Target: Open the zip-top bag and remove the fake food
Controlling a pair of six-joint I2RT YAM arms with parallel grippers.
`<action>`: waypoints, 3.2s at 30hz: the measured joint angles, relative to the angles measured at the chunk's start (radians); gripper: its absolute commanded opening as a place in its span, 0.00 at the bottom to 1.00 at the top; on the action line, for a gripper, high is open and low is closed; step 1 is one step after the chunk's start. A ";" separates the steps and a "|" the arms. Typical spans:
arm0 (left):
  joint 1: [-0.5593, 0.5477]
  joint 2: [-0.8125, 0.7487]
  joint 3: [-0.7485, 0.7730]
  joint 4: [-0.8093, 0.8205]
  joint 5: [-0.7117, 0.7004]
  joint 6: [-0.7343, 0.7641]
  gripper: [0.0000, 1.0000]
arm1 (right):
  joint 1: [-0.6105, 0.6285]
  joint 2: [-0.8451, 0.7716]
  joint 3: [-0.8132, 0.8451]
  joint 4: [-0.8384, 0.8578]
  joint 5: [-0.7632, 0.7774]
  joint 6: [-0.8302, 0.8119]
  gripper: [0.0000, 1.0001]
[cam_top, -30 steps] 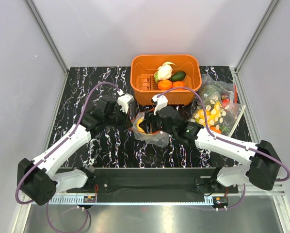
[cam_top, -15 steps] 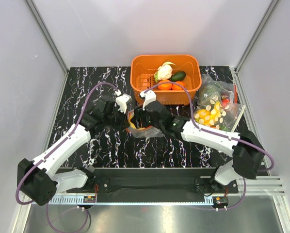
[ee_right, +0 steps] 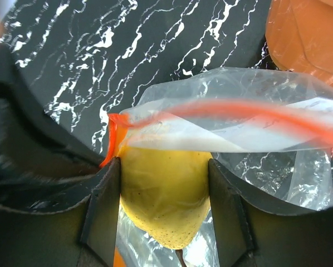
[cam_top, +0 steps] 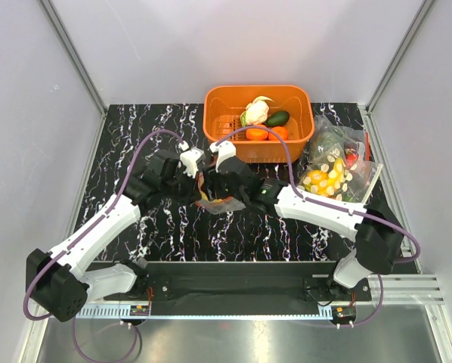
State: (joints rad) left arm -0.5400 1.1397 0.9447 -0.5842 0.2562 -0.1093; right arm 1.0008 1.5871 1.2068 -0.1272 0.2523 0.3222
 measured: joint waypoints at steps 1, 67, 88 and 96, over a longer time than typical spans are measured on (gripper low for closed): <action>0.000 0.000 0.000 0.000 -0.001 0.000 0.00 | 0.001 -0.010 0.000 -0.009 -0.001 0.002 0.00; 0.043 -0.078 -0.039 0.048 0.076 -0.040 0.00 | 0.000 -0.258 -0.225 0.269 -0.471 -0.037 0.00; 0.078 -0.038 -0.031 0.060 0.201 0.002 0.00 | 0.019 -0.383 -0.200 0.173 -0.550 -0.150 0.00; 0.079 -0.038 -0.031 0.060 0.193 0.005 0.00 | 0.020 -0.444 -0.197 0.151 -0.478 -0.154 0.00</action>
State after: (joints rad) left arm -0.4614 1.1019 0.9142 -0.5247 0.4488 -0.1047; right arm 1.0206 1.1431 1.0096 0.0235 -0.2256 0.1680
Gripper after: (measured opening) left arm 0.012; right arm 0.622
